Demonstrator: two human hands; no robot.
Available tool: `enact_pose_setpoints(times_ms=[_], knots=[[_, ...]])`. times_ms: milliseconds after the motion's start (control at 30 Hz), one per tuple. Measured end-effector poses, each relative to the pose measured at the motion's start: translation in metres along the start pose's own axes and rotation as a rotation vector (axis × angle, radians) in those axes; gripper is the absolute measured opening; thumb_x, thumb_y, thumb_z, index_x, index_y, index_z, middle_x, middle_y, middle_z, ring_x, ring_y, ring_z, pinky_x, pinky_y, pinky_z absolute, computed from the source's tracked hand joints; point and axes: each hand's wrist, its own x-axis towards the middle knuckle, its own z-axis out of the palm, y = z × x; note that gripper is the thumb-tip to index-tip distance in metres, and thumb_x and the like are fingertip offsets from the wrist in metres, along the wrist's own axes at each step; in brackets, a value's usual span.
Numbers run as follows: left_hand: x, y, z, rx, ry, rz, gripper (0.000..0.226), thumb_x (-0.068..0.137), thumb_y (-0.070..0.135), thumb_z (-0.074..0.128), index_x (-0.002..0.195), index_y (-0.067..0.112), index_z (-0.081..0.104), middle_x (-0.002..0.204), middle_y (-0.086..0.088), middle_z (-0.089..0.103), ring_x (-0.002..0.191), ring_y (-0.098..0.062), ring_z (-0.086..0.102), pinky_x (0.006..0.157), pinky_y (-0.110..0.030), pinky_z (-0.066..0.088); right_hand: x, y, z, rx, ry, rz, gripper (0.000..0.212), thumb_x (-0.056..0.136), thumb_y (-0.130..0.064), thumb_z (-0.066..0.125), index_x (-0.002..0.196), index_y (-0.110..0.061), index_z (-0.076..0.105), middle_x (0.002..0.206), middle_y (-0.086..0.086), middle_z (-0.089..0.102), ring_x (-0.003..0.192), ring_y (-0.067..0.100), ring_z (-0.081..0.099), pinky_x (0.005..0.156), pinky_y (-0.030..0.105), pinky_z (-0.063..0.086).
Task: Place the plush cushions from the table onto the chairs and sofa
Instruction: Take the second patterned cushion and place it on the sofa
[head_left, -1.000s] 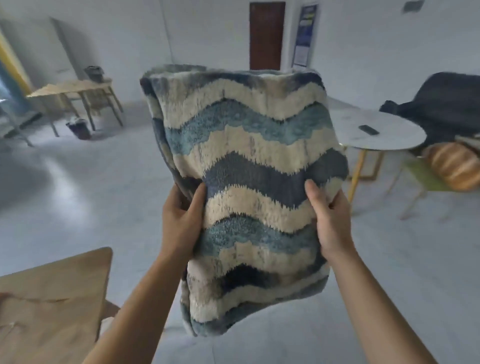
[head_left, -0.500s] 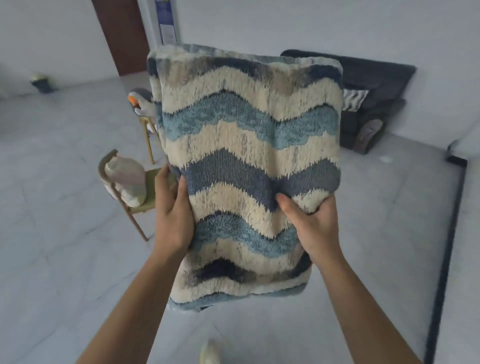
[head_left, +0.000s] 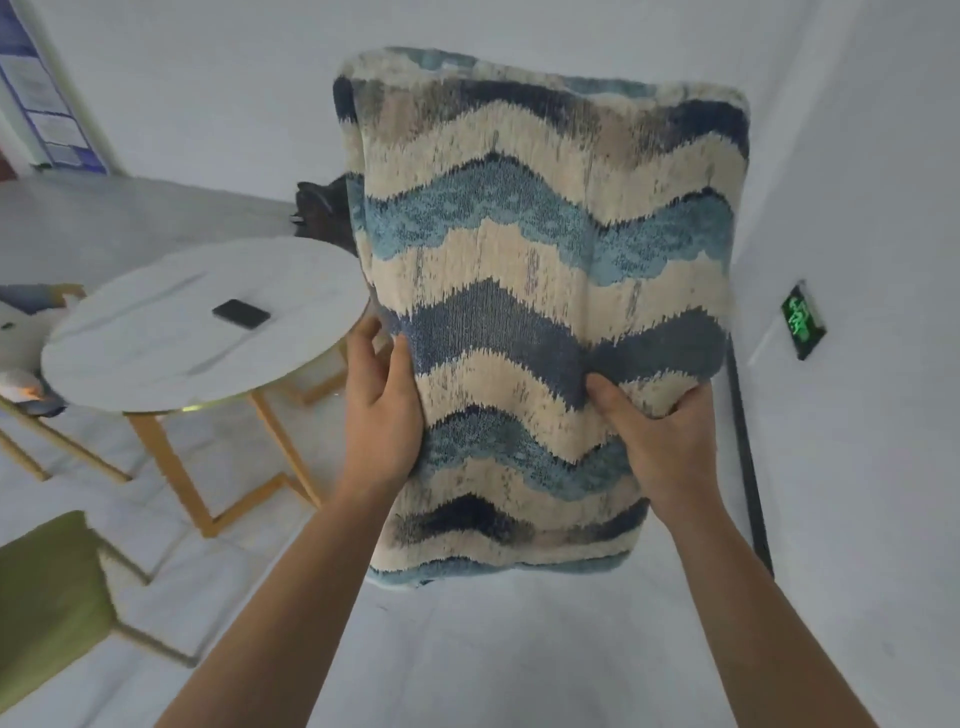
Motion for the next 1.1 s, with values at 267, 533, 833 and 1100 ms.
enact_pose_setpoints(times_ms=[267,533,833,1100], knots=[[0.154,-0.075,0.22,0.042,-0.237,-0.062,0.037,0.099,0.045,0.045,0.118,0.016,0.057,0.108,-0.019,0.065,0.098,-0.027,0.064,0.094,-0.052,0.052,0.197,0.134,-0.044,-0.054,0.209,0.155,0.05,0.061,-0.04,0.096,0.105,-0.031,0.074,0.094,-0.023,0.078,0.092,-0.004,0.073,0.089,0.031,0.06],[0.352,-0.096,0.346,0.026,-0.098,-0.176,0.041,0.09,0.063,0.043,0.124,0.048,0.06,0.136,0.012,0.06,0.137,-0.015,0.049,0.118,-0.05,0.037,0.45,0.19,0.002,-0.035,0.136,0.148,0.078,0.061,-0.051,0.095,0.129,-0.025,0.066,0.117,-0.01,0.076,0.108,0.007,0.072,0.097,0.041,0.06],[0.583,-0.19,0.449,-0.012,0.071,-0.226,0.042,0.098,0.057,0.042,0.132,0.035,0.057,0.117,0.026,0.063,0.114,0.015,0.055,0.108,-0.025,0.041,0.707,0.284,0.114,-0.096,0.012,0.093,0.095,0.057,-0.067,0.086,0.136,-0.024,0.058,0.124,-0.009,0.072,0.113,0.009,0.069,0.101,0.044,0.058],[0.817,-0.221,0.571,-0.046,-0.038,-0.243,0.031,0.109,0.038,0.041,0.131,0.022,0.055,0.109,0.009,0.067,0.094,0.007,0.063,0.094,-0.028,0.051,0.941,0.332,0.171,-0.075,0.069,0.126,0.089,0.067,-0.056,0.088,0.143,-0.027,0.052,0.13,-0.013,0.067,0.12,0.007,0.063,0.109,0.041,0.052]])
